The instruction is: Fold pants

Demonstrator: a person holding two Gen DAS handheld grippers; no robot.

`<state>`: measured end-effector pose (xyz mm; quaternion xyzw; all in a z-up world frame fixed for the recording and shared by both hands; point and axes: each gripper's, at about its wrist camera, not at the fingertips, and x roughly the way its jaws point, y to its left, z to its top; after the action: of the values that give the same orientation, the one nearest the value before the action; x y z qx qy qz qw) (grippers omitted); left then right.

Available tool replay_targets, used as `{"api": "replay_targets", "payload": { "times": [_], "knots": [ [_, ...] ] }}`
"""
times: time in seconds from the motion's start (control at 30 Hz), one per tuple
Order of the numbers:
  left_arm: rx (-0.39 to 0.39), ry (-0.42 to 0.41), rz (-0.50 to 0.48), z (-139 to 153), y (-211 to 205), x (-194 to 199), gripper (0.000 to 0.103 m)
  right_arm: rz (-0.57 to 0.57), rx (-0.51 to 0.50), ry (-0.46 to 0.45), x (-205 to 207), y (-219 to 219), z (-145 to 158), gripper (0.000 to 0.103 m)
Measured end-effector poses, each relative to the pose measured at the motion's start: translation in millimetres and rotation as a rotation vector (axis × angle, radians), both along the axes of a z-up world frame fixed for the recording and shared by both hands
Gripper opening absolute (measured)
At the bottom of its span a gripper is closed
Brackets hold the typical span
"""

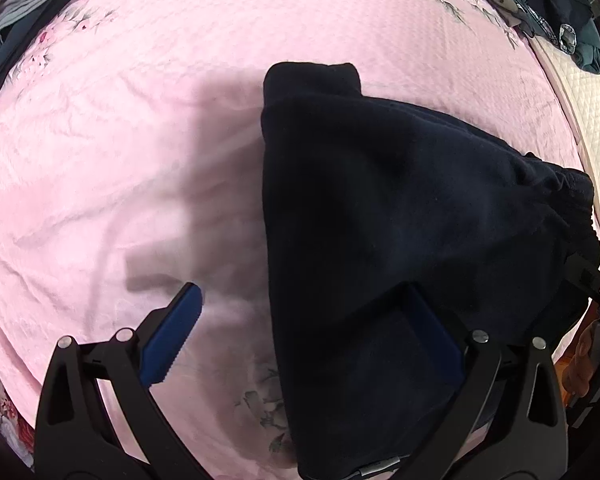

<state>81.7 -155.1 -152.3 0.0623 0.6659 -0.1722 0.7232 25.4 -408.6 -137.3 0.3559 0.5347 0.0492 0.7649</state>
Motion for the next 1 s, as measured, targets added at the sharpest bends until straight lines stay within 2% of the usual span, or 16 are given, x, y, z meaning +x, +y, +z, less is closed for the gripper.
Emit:
{"api": "replay_targets", "payload": {
  "times": [0.1, 0.27, 0.37, 0.47, 0.63, 0.8, 0.87, 0.93, 1.0],
  "knots": [
    [-0.023, 0.026, -0.005, 4, 9, 2, 0.101, 0.002, 0.007, -0.002, 1, 0, 0, 0.094],
    [-0.101, 0.027, 0.051, 14, 36, 6, 0.101, 0.044, 0.038, 0.014, -7, -3, 0, 0.094],
    [-0.097, 0.064, 0.069, 4, 46, 5, 0.101, 0.12, -0.023, -0.008, -10, 8, 2, 0.094],
    [-0.107, 0.081, 0.068, -1, 44, 2, 0.101, 0.142, -0.086, -0.016, -10, 18, 4, 0.094],
    [-0.126, 0.104, 0.014, -3, 21, -4, 0.101, 0.114, -0.102, -0.005, -12, 14, 3, 0.076],
    [-0.151, 0.098, -0.016, -5, 5, -4, 0.101, 0.094, -0.095, -0.005, -13, 14, 2, 0.073],
    [-0.148, 0.093, -0.039, -5, 0, -5, 0.098, 0.079, -0.07, -0.011, -14, 13, 0, 0.076],
    [-0.159, 0.085, -0.063, -2, -6, -6, 0.082, 0.077, -0.07, -0.013, -14, 13, 1, 0.08],
    [-0.141, 0.077, -0.057, 0, -12, -6, 0.079, 0.085, -0.091, -0.003, -12, 17, 2, 0.083]
  ]
}}
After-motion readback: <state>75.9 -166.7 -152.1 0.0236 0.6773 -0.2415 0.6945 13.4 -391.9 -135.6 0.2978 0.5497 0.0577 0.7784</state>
